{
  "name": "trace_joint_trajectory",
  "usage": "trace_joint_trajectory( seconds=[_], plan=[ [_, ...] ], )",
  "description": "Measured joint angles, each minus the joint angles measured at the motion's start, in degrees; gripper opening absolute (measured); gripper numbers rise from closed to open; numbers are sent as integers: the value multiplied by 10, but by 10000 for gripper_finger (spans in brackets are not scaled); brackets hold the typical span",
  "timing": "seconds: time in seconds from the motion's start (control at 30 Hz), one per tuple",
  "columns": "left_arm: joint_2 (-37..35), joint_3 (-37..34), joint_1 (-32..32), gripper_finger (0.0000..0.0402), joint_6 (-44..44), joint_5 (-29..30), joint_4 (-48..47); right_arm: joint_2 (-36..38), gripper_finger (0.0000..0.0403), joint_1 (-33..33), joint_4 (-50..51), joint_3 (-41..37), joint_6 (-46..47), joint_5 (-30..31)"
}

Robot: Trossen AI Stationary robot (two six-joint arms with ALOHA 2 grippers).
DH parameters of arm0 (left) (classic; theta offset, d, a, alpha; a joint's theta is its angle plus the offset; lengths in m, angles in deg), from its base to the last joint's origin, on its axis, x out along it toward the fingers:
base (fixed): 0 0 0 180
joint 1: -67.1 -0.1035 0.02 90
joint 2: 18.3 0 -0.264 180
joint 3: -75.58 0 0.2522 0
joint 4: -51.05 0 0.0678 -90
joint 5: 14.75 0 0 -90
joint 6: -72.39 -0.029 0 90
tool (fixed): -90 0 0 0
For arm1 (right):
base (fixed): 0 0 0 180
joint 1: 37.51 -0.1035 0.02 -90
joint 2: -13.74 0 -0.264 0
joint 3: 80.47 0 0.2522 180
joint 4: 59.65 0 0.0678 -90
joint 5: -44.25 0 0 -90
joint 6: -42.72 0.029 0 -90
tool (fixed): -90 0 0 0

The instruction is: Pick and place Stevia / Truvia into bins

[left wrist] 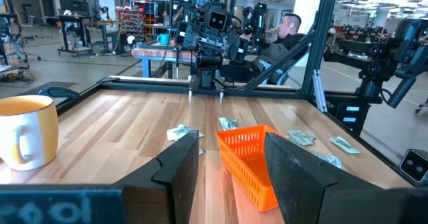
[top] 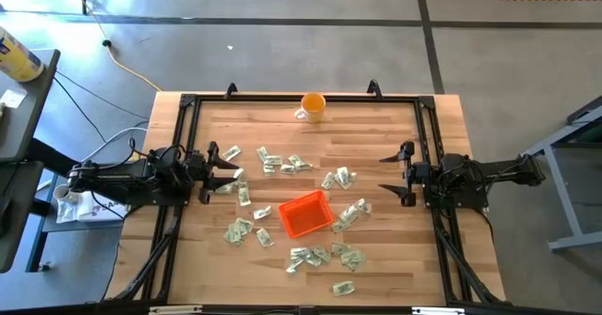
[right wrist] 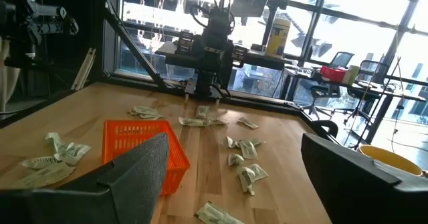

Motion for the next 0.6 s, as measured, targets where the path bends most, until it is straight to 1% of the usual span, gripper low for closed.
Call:
trace_joint_trajectory(
  seconds=[0.3, 0.37, 0.43, 0.53, 0.6],
  plan=[
    [0, 0, 0, 205, -4, 1, 4, 0, 330, 0, 0, 0, 0, 0],
    [0, 0, 0, 205, -57, 32, 37, 0, 330, 0, 0, 0, 0, 0],
    [-1, 0, 0, 205, -81, 61, 66, 0, 330, 0, 0, 0, 0, 0],
    [1, 0, 0, 205, -85, 85, 117, 0, 330, 0, 0, 0, 0, 0],
    [-1, 0, 0, 205, -61, 91, 156, 0, 330, 0, 0, 0, 0, 0]
  ],
)
